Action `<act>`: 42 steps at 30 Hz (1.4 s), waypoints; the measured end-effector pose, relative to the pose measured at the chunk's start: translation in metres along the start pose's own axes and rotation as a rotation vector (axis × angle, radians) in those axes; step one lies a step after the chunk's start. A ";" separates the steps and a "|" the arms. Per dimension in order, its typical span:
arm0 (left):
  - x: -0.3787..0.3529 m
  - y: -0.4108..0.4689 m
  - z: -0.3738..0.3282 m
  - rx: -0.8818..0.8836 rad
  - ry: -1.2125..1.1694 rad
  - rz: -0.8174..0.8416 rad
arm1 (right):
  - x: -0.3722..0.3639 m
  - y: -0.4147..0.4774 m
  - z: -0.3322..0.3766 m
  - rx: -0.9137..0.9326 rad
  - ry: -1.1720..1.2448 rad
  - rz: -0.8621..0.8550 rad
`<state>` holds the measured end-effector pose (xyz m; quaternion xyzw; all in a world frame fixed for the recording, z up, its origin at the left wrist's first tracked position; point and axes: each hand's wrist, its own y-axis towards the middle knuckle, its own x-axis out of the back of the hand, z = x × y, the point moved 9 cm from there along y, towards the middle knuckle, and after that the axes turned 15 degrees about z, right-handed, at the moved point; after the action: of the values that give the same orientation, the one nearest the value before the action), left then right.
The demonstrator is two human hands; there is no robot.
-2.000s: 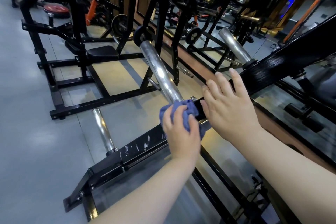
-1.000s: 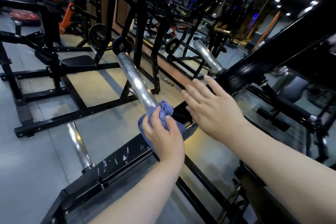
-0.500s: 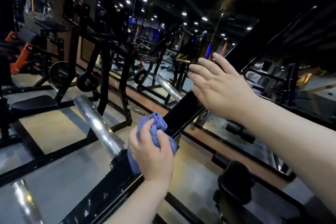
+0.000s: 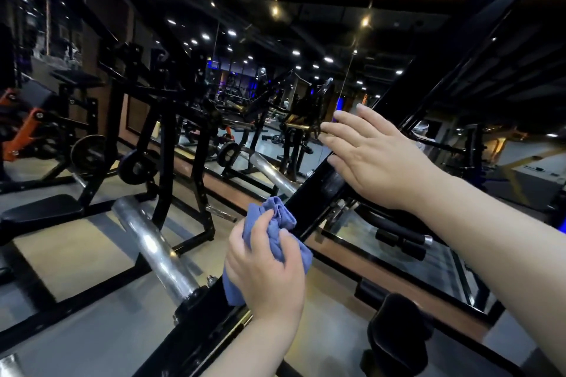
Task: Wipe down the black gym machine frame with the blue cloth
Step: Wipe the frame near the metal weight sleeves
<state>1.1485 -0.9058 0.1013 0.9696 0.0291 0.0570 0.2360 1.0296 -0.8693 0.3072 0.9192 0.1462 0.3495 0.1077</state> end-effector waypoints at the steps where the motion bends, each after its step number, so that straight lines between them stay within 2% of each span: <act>1: -0.002 0.006 -0.011 -0.004 -0.006 -0.006 | -0.001 0.001 0.001 -0.004 -0.001 -0.011; 6: -0.020 0.040 -0.087 -0.249 0.018 0.091 | 0.002 0.003 0.001 0.021 0.028 -0.057; 9: -0.020 0.034 -0.085 -0.315 0.074 0.128 | 0.004 0.003 0.002 0.033 0.044 -0.066; 11: -0.012 0.024 -0.064 -0.279 0.056 0.092 | 0.003 0.002 0.004 0.024 0.040 -0.074; 13: -0.008 0.021 -0.046 -0.163 -0.008 0.044 | 0.000 0.005 0.005 0.023 0.024 -0.050; 16: -0.010 0.028 -0.056 -0.060 -0.048 -0.002 | 0.000 0.008 -0.004 0.045 0.012 0.008; 21: -0.024 0.042 -0.109 -0.204 0.012 0.083 | 0.008 0.009 -0.025 -0.083 0.029 0.010; 23: -0.024 0.039 -0.110 -0.233 0.051 0.088 | 0.005 0.011 -0.020 -0.054 0.063 0.043; 26: -0.024 0.049 -0.110 -0.179 0.005 0.143 | 0.011 0.011 -0.030 -0.005 0.088 0.078; 30: -0.038 0.079 -0.157 -0.222 -0.018 0.229 | 0.021 0.011 -0.063 -0.167 -0.002 0.015; 33: -0.040 0.084 -0.177 -0.272 -0.014 0.206 | 0.022 0.015 -0.063 -0.191 0.023 -0.018; 38: -0.040 0.067 -0.162 -0.302 0.043 0.148 | 0.027 0.008 -0.077 -0.063 0.071 0.070; 42: -0.047 0.085 -0.187 -0.264 0.017 0.168 | 0.030 0.008 -0.099 -0.214 0.046 0.051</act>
<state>1.0812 -0.9005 0.3008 0.9288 -0.0577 0.0880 0.3554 0.9852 -0.8569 0.4002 0.8975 0.0868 0.3869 0.1929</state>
